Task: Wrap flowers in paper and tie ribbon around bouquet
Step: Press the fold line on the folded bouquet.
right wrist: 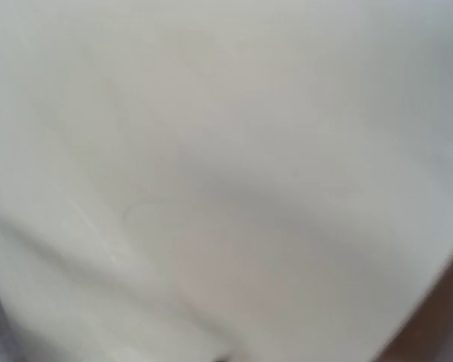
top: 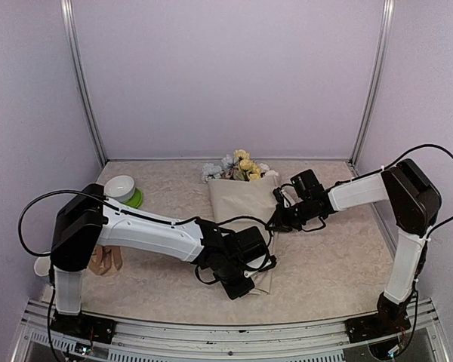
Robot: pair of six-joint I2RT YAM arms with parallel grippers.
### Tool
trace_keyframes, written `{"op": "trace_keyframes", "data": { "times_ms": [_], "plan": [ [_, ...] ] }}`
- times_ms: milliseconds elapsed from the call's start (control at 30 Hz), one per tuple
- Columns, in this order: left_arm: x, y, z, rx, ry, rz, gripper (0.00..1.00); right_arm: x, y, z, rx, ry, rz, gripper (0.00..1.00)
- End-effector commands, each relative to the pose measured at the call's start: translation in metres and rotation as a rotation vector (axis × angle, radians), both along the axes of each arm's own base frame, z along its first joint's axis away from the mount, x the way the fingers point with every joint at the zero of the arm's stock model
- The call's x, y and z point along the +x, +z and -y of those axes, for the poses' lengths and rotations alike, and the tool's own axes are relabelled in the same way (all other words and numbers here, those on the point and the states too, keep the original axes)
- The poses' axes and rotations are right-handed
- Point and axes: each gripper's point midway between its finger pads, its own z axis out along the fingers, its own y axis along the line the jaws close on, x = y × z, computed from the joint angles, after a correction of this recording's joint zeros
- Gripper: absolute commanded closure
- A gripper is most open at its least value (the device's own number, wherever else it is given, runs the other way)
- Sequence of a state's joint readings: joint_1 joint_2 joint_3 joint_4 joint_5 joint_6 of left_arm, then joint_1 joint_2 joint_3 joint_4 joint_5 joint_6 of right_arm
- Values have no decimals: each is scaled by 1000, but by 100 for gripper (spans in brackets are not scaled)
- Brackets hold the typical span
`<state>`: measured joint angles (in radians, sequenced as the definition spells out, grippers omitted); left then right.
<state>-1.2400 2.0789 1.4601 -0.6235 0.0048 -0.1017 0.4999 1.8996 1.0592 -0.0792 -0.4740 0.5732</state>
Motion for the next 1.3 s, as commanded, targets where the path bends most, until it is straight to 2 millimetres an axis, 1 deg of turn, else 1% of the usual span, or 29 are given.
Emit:
{"op": "trace_keyframes", "data": {
  "times_ms": [0, 33, 67, 100, 133, 167, 200, 233, 267, 300, 333, 367, 400, 433, 467, 533, 600, 700, 767, 933, 1000, 1033, 1067, 1100, 1133, 1167, 1233, 1267],
  "plan": [
    [-47, -8, -27, 68, -97, -177, 82, 8, 5, 10, -29, -42, 34, 100],
    [-52, 3, -19, 20, -120, -200, 82, 8, 5, 10, -26, -41, 34, 100],
    [-57, 25, -7, -59, -150, -212, 82, 7, 5, 9, -27, -39, 33, 100],
    [-62, 43, 6, -134, -181, -224, 81, 7, 5, 10, -28, -39, 33, 100],
    [-65, 74, 19, -237, -215, -221, 81, 7, 5, 9, -30, -39, 33, 100],
    [-64, 97, 29, -317, -236, -211, 79, 7, 6, 10, -30, -40, 34, 100],
    [-61, 116, 35, -383, -245, -190, 78, 7, 6, 9, -31, -39, 35, 100],
    [-50, 128, 39, -431, -227, -162, 78, 6, 6, 9, -32, -40, 34, 100],
    [-36, 127, 38, -434, -181, -145, 77, 6, 6, 9, -31, -40, 35, 100],
    [-15, 118, 33, -405, -112, -120, 80, 6, 7, 8, -30, -39, 38, 100],
    [3, 101, 26, -354, -40, -120, 84, 6, 7, 8, -29, -39, 37, 100],
    [22, 80, 15, -283, 29, -121, 89, 6, 7, 7, -29, -37, 36, 100],
    [32, 62, 7, -218, 67, -124, 93, 6, 6, 7, -29, -37, 35, 100],
    [35, 47, 1, -162, 83, -121, 94, 6, 6, 6, -30, -35, 36, 100],
    [36, 36, -4, -121, 80, -105, 94, 5, 5, 6, -32, -34, 32, 100],
    [28, 22, -6, -71, 45, -77, 94, 4, 3, 6, -35, -34, 29, 100],
    [20, 13, -6, -41, 15, -63, 94, 4, 3, 5, -34, -36, 29, 100],
    [9, -3, -12, 3, 4, -81, 94, 4, 4, 4, -30, -37, 30, 100],
    [-1, -7, -12, 9, -6, -99, 94, 4, 5, 4, -30, -35, 32, 100],
    [-42, -2, -3, -19, -134, -153, 94, 4, 6, 3, -37, -36, 34, 100],
    [-49, 8, 0, -47, -171, -163, 94, 4, 9, 1, -33, -34, 40, 100],
    [-46, 19, 5, -76, -178, -156, 93, 4, 11, 1, -33, -33, 41, 100],
    [-39, 35, 14, -119, -177, -138, 91, 4, 13, 0, -34, -35, 47, 100],
    [-31, 47, 20, -151, -163, -118, 86, 4, 15, 0, -34, -34, 50, 100],
    [-18, 63, 31, -192, -141, -80, 78, 4, 17, -1, -32, -35, 55, 100],
    [-5, 83, 45, -235, -118, -29, 72, 4, 18, -2, -30, -36, 57, 100],
    [7, 100, 66, -266, -119, 36, 71, 4, 22, -2, -25, -37, 62, 100],
    [8, 95, 76, -261, -130, 60, 71, 5, 23, -2, -24, -38, 64, 100]
  ]
}}
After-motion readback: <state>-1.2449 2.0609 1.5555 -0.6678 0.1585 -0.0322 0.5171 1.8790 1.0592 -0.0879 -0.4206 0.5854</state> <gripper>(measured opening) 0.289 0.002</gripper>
